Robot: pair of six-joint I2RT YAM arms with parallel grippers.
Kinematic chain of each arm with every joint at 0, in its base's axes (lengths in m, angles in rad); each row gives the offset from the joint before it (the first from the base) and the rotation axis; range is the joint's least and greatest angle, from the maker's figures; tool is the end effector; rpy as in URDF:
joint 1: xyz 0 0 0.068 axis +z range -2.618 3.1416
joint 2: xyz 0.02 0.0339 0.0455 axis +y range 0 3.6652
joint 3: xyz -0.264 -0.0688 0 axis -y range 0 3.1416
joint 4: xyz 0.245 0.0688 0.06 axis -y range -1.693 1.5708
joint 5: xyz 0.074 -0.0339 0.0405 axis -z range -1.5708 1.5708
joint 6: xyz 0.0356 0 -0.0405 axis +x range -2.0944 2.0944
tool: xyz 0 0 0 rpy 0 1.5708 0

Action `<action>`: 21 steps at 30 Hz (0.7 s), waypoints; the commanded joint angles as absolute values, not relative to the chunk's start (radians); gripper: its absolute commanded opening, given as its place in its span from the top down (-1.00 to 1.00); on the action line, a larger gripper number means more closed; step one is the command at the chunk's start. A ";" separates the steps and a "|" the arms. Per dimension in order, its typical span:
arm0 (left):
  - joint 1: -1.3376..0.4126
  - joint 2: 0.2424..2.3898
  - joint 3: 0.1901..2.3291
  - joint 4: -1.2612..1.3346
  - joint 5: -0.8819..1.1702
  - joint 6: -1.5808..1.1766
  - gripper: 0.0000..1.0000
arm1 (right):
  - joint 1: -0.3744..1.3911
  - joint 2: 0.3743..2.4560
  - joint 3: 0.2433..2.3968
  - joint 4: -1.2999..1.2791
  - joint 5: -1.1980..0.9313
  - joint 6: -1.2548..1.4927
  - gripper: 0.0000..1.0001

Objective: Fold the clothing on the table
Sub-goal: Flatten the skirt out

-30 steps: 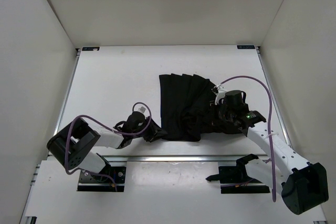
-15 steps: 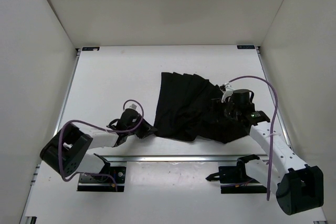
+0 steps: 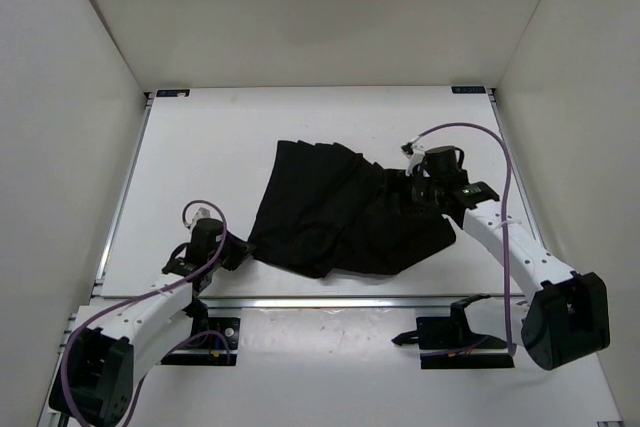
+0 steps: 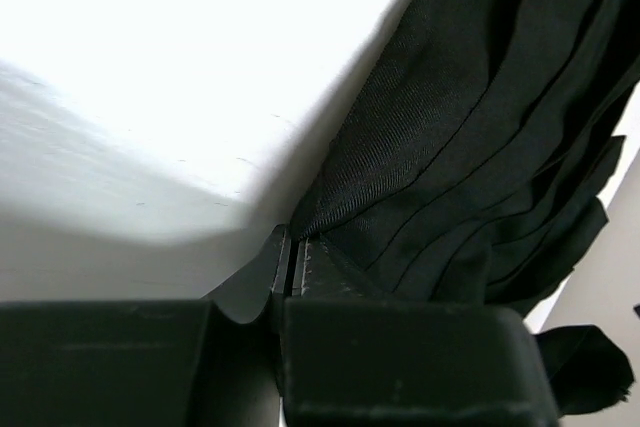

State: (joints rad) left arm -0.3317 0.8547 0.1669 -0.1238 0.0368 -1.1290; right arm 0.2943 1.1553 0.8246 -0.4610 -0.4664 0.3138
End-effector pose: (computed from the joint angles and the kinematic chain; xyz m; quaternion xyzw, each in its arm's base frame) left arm 0.1409 -0.0499 0.1240 -0.3542 0.8585 -0.2599 0.2646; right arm 0.2241 0.0846 0.2570 -0.0790 0.9009 0.3146 0.2885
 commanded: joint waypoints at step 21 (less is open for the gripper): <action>-0.321 0.848 0.164 -0.186 0.023 -1.000 1.00 | 0.588 1.164 0.654 -0.261 -0.498 0.408 0.11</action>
